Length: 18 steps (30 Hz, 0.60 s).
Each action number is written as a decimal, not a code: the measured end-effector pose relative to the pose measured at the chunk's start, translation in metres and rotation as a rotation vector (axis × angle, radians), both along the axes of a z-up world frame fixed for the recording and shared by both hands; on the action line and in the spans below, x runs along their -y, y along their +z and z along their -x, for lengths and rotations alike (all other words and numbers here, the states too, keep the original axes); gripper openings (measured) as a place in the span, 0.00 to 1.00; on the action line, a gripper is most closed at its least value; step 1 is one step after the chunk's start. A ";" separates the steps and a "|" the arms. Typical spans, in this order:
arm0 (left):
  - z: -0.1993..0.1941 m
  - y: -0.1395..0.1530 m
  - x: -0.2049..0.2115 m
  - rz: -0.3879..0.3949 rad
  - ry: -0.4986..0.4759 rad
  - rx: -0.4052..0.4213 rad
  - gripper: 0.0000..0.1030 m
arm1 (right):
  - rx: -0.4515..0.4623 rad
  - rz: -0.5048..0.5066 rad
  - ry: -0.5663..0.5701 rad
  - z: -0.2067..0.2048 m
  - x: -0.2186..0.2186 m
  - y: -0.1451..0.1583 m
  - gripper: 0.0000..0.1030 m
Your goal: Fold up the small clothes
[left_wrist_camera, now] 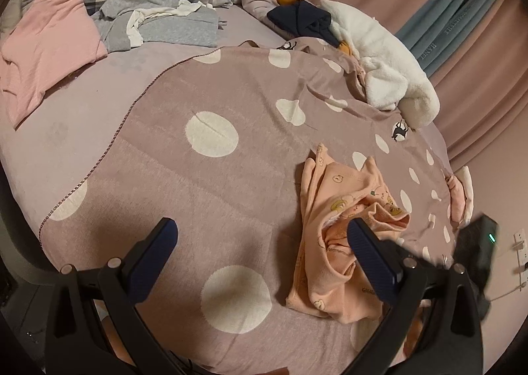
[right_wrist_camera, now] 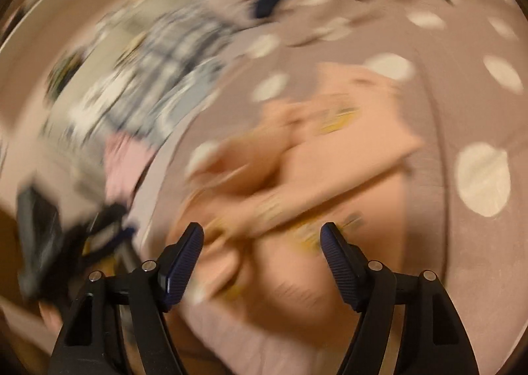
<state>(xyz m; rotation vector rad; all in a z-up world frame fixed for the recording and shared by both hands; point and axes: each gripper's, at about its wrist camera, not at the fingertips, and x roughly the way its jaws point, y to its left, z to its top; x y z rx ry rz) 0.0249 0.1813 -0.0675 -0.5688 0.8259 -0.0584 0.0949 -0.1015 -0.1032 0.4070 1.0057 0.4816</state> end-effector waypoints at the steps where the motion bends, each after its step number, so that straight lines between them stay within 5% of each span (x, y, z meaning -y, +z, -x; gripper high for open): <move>1: -0.001 -0.001 -0.001 0.006 0.002 -0.004 1.00 | -0.009 -0.039 -0.015 -0.010 0.005 -0.002 0.71; 4: -0.002 -0.002 -0.004 0.016 0.007 -0.014 1.00 | 0.037 -0.162 -0.034 -0.033 0.003 0.009 0.71; 9: -0.004 -0.004 -0.011 0.011 0.047 -0.028 1.00 | 0.041 -0.267 0.117 -0.060 -0.057 0.036 0.71; 18: -0.002 -0.008 -0.019 -0.003 0.075 -0.051 1.00 | 0.026 -0.138 0.142 -0.053 -0.068 0.040 0.71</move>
